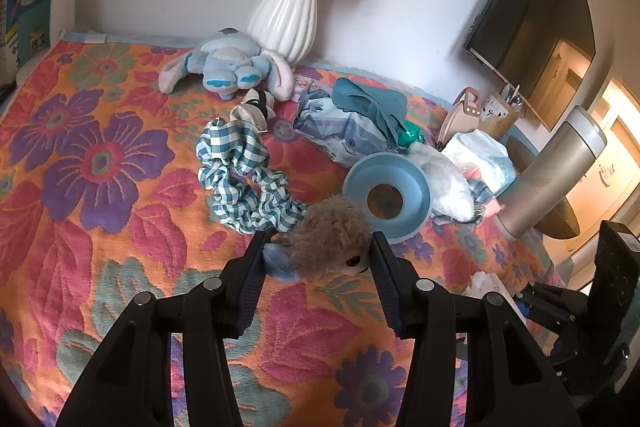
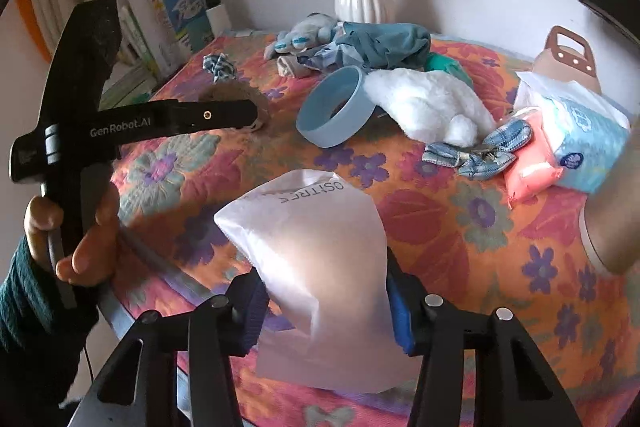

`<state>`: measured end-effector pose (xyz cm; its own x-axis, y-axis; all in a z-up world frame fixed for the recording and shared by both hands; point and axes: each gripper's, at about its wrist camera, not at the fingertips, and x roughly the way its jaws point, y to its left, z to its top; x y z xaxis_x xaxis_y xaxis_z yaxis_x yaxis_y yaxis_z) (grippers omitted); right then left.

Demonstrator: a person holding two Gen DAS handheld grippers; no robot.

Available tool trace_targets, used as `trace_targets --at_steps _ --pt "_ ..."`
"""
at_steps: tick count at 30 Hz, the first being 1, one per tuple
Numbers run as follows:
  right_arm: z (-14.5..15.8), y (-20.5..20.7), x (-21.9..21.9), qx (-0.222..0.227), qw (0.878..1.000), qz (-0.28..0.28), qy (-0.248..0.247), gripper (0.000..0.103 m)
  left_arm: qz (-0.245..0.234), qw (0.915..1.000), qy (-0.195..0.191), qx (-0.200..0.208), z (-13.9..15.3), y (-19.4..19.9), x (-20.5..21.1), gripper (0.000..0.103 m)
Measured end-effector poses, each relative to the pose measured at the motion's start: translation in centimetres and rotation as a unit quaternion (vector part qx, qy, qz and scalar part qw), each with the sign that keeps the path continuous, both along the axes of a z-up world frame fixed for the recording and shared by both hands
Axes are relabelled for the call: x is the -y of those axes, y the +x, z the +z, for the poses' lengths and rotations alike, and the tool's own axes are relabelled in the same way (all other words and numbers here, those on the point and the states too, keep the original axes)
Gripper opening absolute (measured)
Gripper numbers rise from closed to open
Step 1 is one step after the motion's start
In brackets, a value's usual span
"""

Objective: Organize soft objects
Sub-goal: 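Grasp the plaid scrunchie and brown bear with the left tool while the right tool grasps the white bag, then carry the scrunchie, bear and white bag to the brown bowl with both tools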

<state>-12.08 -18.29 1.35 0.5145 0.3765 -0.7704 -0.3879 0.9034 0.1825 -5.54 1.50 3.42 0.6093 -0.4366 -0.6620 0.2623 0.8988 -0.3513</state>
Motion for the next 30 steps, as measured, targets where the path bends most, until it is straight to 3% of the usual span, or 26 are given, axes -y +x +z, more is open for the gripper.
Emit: trace_targets --at_steps 8,21,25,30 --pt "-0.5 0.3 0.8 -0.008 0.998 -0.051 0.032 0.05 -0.002 1.0 -0.004 0.002 0.0 -0.1 -0.1 0.047" --pt "0.9 -0.9 3.6 -0.009 0.993 -0.115 0.039 0.048 -0.005 0.9998 0.012 0.011 0.7 -0.6 0.7 0.047" --pt "1.7 -1.5 5.5 -0.005 0.989 -0.141 0.036 0.047 -0.029 0.9994 -0.013 0.017 1.7 -1.8 2.2 0.047" --pt "2.4 -2.7 8.2 -0.003 0.984 -0.174 0.037 0.047 -0.069 0.9971 -0.001 0.031 3.2 -3.4 6.0 0.047"
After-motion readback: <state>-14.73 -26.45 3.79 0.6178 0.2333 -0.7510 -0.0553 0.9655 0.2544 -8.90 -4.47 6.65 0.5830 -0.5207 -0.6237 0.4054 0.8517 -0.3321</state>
